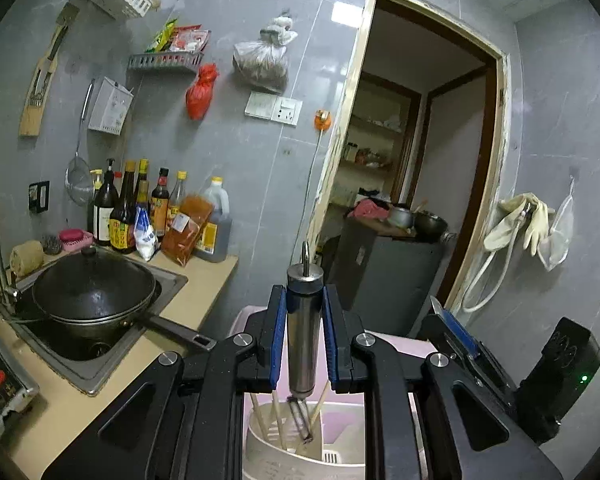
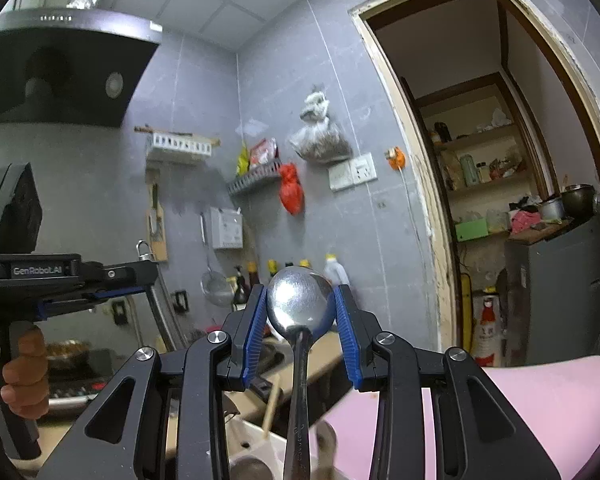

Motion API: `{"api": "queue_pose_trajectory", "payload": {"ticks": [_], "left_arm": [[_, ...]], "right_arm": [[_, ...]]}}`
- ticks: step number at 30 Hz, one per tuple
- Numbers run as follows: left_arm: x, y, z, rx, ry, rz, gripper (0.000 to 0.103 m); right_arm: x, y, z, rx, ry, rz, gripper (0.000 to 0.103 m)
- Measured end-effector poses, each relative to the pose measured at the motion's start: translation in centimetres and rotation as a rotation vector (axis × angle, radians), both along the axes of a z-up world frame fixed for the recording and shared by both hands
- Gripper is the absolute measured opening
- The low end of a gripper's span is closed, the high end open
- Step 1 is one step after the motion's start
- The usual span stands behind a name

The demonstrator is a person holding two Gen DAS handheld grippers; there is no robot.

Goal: Organize utensils
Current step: 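Lower the spatula and spoon into the caddy and open both tools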

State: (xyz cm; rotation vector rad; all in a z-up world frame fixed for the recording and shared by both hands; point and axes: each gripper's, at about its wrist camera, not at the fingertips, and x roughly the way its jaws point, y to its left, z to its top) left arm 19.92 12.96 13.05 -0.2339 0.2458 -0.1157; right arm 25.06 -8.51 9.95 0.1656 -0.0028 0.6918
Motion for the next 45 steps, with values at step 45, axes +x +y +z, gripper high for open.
{"api": "queue_pose_trajectory", "payload": {"ticks": [45], "left_arm": [[-1.2, -1.5, -1.0, -0.012, 0.153, -0.049, 0.032]], "right_arm": [[-0.4, -0.5, -3.5, -0.085, 0.134, 0.023, 0.043]]}}
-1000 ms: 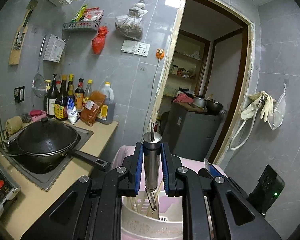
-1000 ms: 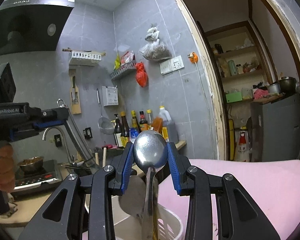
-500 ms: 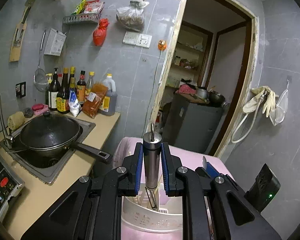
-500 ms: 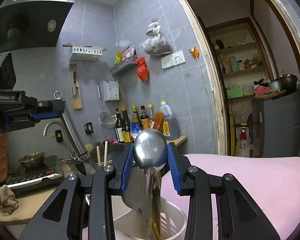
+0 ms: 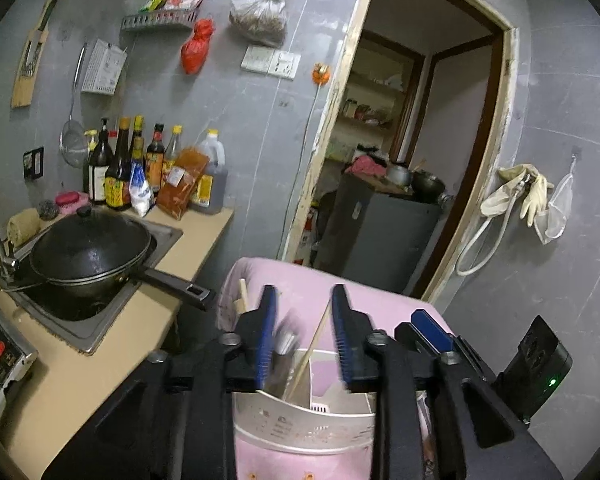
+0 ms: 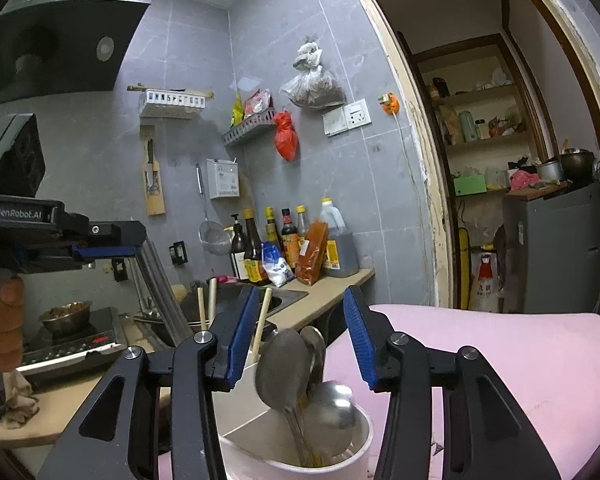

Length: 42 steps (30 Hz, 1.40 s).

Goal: Organize utensils
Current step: 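Lower the spatula and spoon into the caddy and open both tools, then move both tools back down to the remaining utensils on the table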

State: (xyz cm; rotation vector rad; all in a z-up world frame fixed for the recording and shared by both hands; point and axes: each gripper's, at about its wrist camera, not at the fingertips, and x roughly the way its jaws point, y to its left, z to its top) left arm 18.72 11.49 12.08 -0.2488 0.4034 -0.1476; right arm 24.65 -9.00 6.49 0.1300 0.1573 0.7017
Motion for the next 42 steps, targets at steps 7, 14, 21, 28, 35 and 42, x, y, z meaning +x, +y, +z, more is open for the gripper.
{"api": "queue_pose_trajectory", "payload": {"ticks": [7, 14, 21, 28, 35, 42], "left_arm": [[-1.1, -0.8, -0.9, -0.014, -0.052, -0.003, 0.043], [-3.0, -3.5, -2.9, 0.012, -0.124, 0.044, 0.074], [-4.4, -6.7, -5.2, 0.043, -0.134, 0.061, 0.09], [-5.0, -10.5, -7.7, 0.092, -0.03, -0.047, 0.091], [-4.7, -14.5, -10.9, 0.157, 0.112, -0.178, 0.091], [-3.1, -17.3, -13.3, 0.219, 0.252, -0.295, 0.088]], "right_arm": [[-1.2, -2.5, 1.1, 0.006, -0.01, -0.075, 0.054], [-2.8, -6.7, 1.7, -0.006, -0.016, -0.188, 0.081], [-4.9, -11.1, 1.9, -0.052, -0.045, -0.296, 0.103], [-5.3, -15.3, 0.3, -0.119, 0.031, -0.372, 0.103], [-4.9, -17.6, -2.8, -0.205, 0.2, -0.379, 0.103], [-5.3, -19.0, -5.7, -0.282, 0.366, -0.357, 0.099]]}}
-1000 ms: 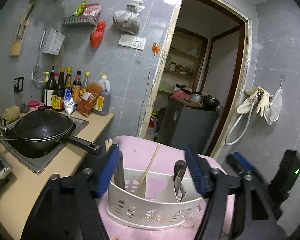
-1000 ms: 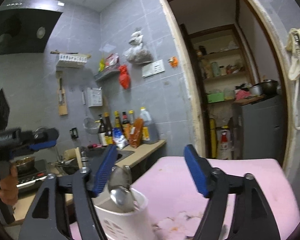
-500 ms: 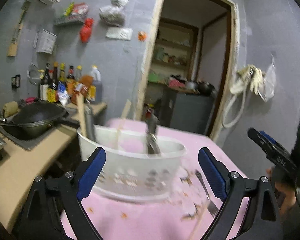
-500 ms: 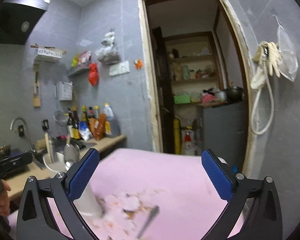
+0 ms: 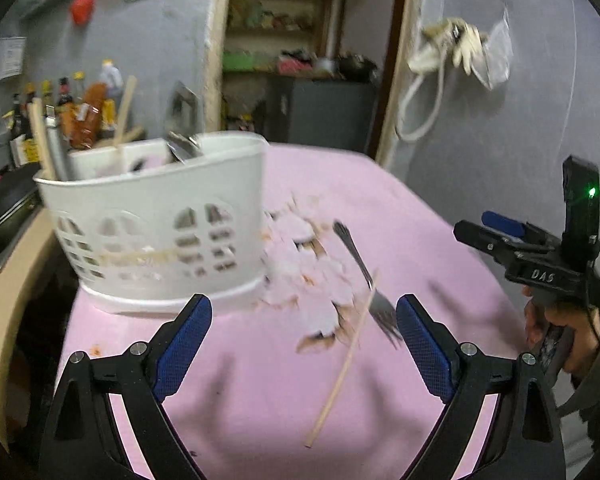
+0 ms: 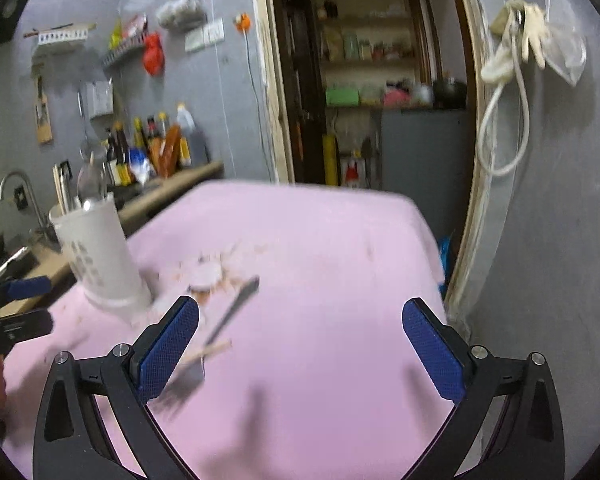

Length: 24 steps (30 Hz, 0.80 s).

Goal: Organize utensils
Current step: 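Move both tools back down to the remaining utensils on the table, then close the left tool on the wooden chopstick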

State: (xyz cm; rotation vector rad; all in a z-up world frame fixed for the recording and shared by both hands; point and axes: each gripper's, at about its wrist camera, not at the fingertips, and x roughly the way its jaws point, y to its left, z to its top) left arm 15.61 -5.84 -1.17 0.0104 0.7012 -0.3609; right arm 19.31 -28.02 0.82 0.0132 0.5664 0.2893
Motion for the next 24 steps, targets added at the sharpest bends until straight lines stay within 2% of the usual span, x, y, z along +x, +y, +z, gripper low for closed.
{"api": "queue_pose_trajectory", "payload": {"ticks": [2, 4, 6, 10, 14, 17, 18, 21, 24], "left_arm": [[0.5, -0.7, -0.8, 0.02, 0.033, -0.029, 0.08], [1.1, -1.6, -1.7, 0.045, 0.079, -0.064, 0.065], [1.6, -2.4, -2.5, 0.065, 0.115, -0.094, 0.055], [2.4, -3.8, -3.8, 0.102, 0.171, -0.151, 0.038], [3.4, -4.8, -5.2, 0.161, 0.223, -0.154, 0.029], [3.7, -5.0, -5.5, 0.19, 0.214, -0.138, 0.022], [3.9, -4.9, -5.6, 0.195, 0.213, -0.124, 0.015], [4.1, -4.1, -5.7, 0.177, 0.218, -0.097, 0.005], [4.1, -3.1, -5.6, 0.139, 0.23, -0.07, 0.003]], "right_arm": [[-0.3, -0.4, -0.6, 0.01, 0.043, 0.016, 0.093], [-0.6, -0.7, -1.3, 0.009, 0.08, 0.032, 0.086], [-0.9, -0.8, -1.7, 0.008, 0.113, 0.053, 0.079], [-1.0, -0.3, -1.9, 0.002, 0.141, 0.084, 0.074], [-0.9, 0.4, -2.3, -0.021, 0.166, 0.111, 0.069], [-0.6, 0.9, -2.6, -0.033, 0.185, 0.123, 0.066], [-0.5, 1.0, -2.6, -0.035, 0.19, 0.127, 0.065], [-0.1, 1.3, -2.9, -0.04, 0.209, 0.136, 0.059], [0.6, 1.6, -3.3, -0.043, 0.24, 0.138, 0.053]]}}
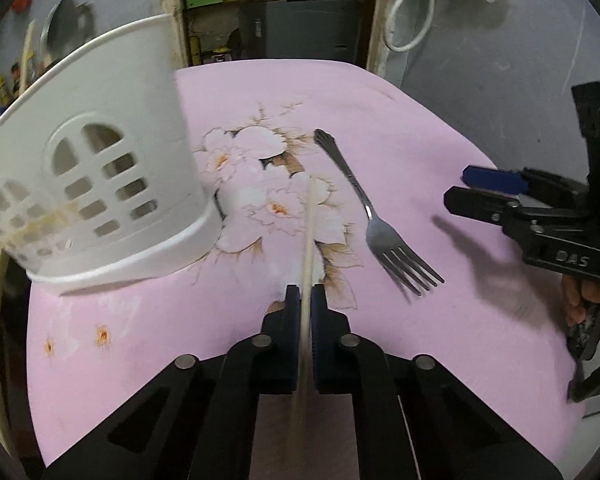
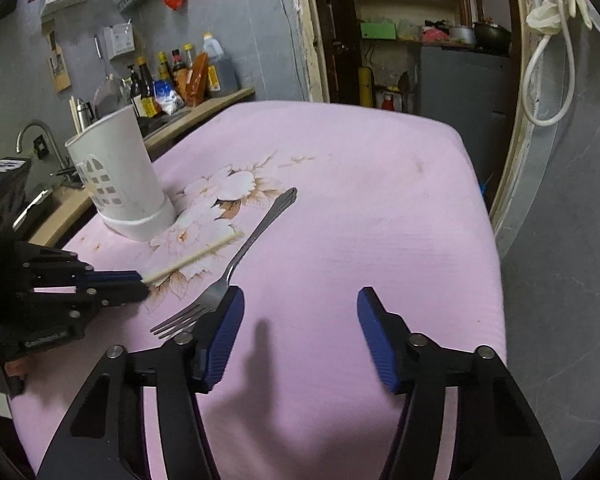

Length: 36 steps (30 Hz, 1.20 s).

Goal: Organize utensils
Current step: 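Close the left tool on the wooden chopstick, then grip the steel fork handle with the right tool while the left tool lifts the chopstick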

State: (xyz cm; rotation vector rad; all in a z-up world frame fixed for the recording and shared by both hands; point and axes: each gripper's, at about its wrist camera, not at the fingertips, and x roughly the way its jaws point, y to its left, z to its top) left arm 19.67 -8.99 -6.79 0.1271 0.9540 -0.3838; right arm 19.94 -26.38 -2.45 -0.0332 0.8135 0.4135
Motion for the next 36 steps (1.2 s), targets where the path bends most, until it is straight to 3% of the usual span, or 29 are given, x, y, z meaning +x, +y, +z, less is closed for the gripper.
{"api": "queue_pose_trajectory", "payload": {"ticks": [10, 16, 19, 26, 36], "left_arm": [[-1.0, 3.7, 0.6, -0.138, 0.043, 0.159, 0.003], [-2.1, 5.0, 1.1, -0.204, 0.064, 0.219, 0.003], [-2.7, 5.3, 1.2, -0.22, 0.067, 0.234, 0.003], [-4.1, 6.3, 1.5, -0.264, 0.073, 0.268, 0.003], [-7.8, 9.3, 1.6, -0.264, 0.059, 0.36, 0.003]], "right_arm": [[5.0, 4.2, -0.8, -0.023, 0.063, 0.066, 0.044], [7.1, 7.4, -2.0, -0.063, 0.11, 0.128, 0.033], [6.5, 7.9, -2.0, -0.088, 0.101, 0.156, 0.015], [3.4, 7.0, -2.1, -0.029, 0.134, 0.197, 0.011], [-2.1, 8.8, -1.8, 0.052, 0.16, 0.292, 0.008]]}}
